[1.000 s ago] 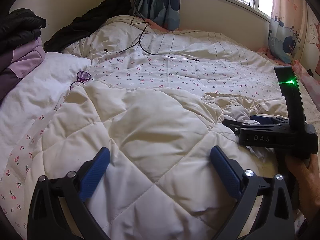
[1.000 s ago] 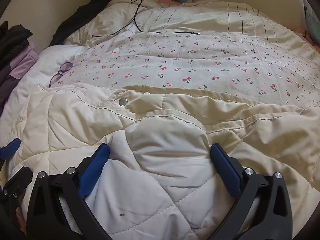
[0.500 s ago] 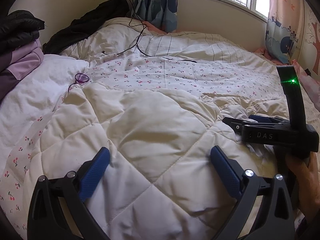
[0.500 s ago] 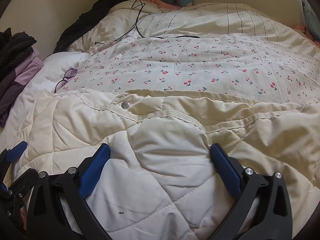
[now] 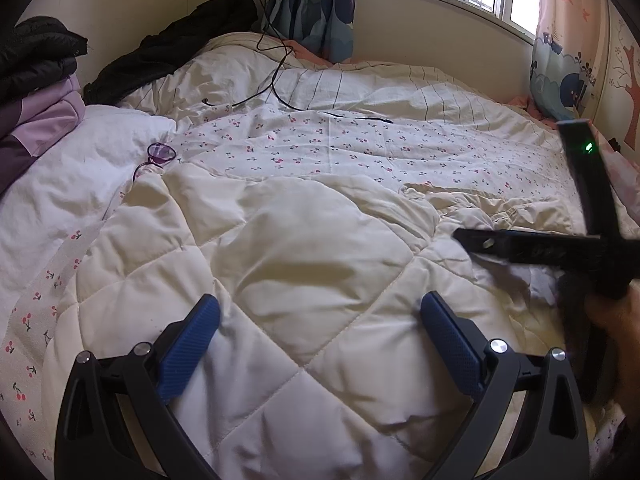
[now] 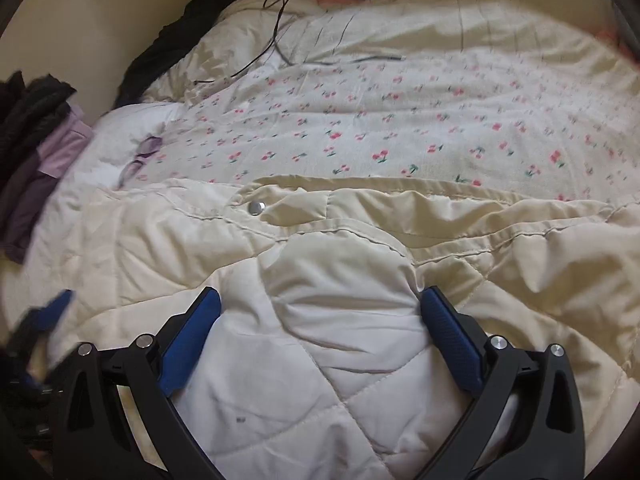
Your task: Fold large clothes
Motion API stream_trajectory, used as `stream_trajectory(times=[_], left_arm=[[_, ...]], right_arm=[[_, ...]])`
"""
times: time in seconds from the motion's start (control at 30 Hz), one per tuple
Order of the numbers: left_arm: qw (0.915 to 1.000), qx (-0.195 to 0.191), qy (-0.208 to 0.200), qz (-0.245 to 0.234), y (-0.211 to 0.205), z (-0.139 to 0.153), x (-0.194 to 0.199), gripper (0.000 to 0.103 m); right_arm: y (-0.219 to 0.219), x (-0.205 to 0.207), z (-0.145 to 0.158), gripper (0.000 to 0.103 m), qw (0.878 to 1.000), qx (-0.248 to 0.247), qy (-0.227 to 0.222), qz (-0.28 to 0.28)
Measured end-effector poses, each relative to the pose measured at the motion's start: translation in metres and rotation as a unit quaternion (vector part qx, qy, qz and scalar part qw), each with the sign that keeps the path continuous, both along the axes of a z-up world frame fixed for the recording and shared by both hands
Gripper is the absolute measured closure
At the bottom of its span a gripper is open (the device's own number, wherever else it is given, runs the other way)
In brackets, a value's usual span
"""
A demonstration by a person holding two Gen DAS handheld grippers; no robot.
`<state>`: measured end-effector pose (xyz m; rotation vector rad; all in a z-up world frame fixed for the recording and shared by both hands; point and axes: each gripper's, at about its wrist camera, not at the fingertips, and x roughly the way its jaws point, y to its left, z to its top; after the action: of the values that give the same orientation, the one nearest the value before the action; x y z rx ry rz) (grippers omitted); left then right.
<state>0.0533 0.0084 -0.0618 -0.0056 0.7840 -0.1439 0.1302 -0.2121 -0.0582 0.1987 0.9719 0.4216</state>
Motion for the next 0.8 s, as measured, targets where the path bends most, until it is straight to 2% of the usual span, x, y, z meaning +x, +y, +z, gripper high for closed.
stream_trajectory(times=[0.03, 0.07, 0.1, 0.2, 0.23, 0.27, 0.33, 0.37, 0.4, 0.47, 0.5, 0.57, 0.6, 0.7, 0.8], left_arm=[[1.0000, -0.006, 0.000, 0.000, 0.002, 0.000, 0.000, 0.007], [0.9999, -0.011, 0.000, 0.000, 0.003, 0.000, -0.001, 0.007], [0.9999, -0.013, -0.001, -0.001, 0.004, 0.001, -0.001, 0.007], [0.9999, -0.015, 0.001, -0.002, 0.006, 0.002, -0.003, 0.007], [0.9999, -0.011, 0.003, -0.002, 0.006, 0.003, -0.004, 0.007], [1.0000, -0.008, 0.003, -0.002, 0.005, 0.003, -0.005, 0.007], [1.0000, -0.001, 0.005, -0.005, 0.005, 0.003, -0.010, 0.007], [0.9999, 0.002, 0.005, -0.012, 0.004, 0.003, -0.015, 0.007], [0.9998, 0.013, 0.005, -0.015, 0.003, 0.002, -0.021, 0.007], [0.9992, 0.032, 0.003, -0.025, 0.003, 0.001, -0.035, 0.007], [0.9987, 0.041, 0.001, -0.031, 0.004, 0.003, -0.043, 0.007], [0.9983, 0.048, -0.001, -0.034, 0.009, 0.011, -0.056, 0.007], [0.9986, 0.044, -0.006, -0.027, 0.015, 0.017, -0.063, 0.007], [0.9988, -0.019, -0.040, 0.024, 0.054, 0.045, -0.094, 0.007], [0.9918, -0.084, -0.056, 0.079, 0.092, 0.056, -0.121, 0.007]], right_arm=[[-0.010, -0.003, 0.008, 0.006, 1.000, 0.027, 0.014, 0.000], [-0.025, -0.015, 0.021, 0.006, 0.998, 0.054, 0.007, -0.011], [-0.036, -0.028, 0.033, 0.006, 0.998, 0.060, -0.013, -0.021], [-0.060, -0.083, 0.063, 0.006, 0.994, -0.007, -0.098, -0.046], [-0.069, -0.104, 0.061, 0.006, 0.991, -0.038, -0.116, -0.055], [-0.074, -0.112, 0.052, 0.006, 0.989, -0.069, -0.112, -0.065], [-0.077, -0.111, 0.005, 0.006, 0.987, -0.143, -0.054, -0.042], [-0.080, -0.119, -0.003, 0.006, 0.988, -0.137, -0.075, -0.021], [-0.089, -0.124, 0.001, 0.006, 0.991, -0.111, -0.078, -0.015], [-0.107, -0.123, 0.014, 0.006, 0.998, -0.052, -0.029, -0.014], [-0.123, -0.128, 0.023, 0.006, 1.000, 0.004, -0.011, -0.026], [-0.160, -0.148, 0.037, 0.006, 0.993, 0.107, 0.001, -0.056], [-0.172, -0.159, 0.041, 0.006, 0.990, 0.126, 0.003, -0.068], [-0.202, -0.194, 0.038, 0.006, 0.983, 0.164, 0.032, -0.079], [-0.219, -0.227, 0.012, 0.006, 0.969, 0.211, 0.087, -0.096]])
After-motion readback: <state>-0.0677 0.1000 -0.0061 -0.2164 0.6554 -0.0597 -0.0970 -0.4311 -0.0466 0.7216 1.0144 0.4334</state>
